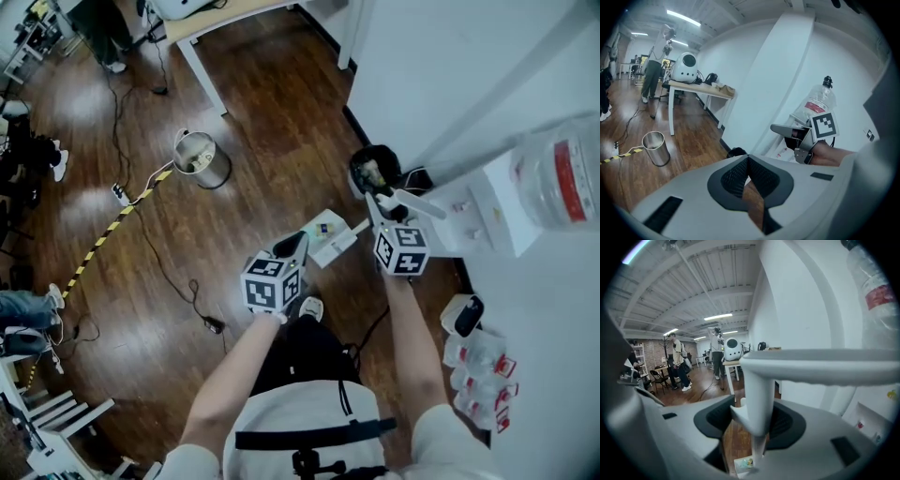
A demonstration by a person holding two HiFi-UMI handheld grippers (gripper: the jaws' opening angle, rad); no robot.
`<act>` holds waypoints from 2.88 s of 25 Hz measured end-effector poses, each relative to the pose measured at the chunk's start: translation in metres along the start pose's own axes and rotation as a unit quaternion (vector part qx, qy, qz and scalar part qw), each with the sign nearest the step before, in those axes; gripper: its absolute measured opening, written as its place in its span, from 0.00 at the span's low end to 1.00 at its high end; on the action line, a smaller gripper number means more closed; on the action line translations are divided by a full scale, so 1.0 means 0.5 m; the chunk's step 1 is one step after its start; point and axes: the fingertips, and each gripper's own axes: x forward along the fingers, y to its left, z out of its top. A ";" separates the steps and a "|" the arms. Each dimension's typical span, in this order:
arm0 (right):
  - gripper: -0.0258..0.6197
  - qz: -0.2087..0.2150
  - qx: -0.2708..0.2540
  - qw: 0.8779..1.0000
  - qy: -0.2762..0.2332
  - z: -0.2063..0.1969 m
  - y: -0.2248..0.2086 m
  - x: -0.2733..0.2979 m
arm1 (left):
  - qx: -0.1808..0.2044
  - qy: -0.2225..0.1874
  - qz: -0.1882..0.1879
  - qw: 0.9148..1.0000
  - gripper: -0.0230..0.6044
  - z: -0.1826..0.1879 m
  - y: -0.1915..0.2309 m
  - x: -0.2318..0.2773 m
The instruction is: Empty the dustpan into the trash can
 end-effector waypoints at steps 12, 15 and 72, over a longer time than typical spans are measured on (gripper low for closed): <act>0.37 0.077 -0.064 0.995 -0.008 0.131 0.175 0.031 | -0.020 -0.018 0.025 0.999 0.03 0.057 0.154 -0.107; 0.37 0.090 -0.076 0.993 -0.008 0.176 0.210 0.061 | -0.016 -0.016 0.023 0.999 0.03 0.086 0.199 -0.117; 0.36 0.500 -0.323 0.799 -0.087 0.780 0.952 0.855 | -0.222 -0.140 0.259 0.929 0.03 0.407 0.986 -0.303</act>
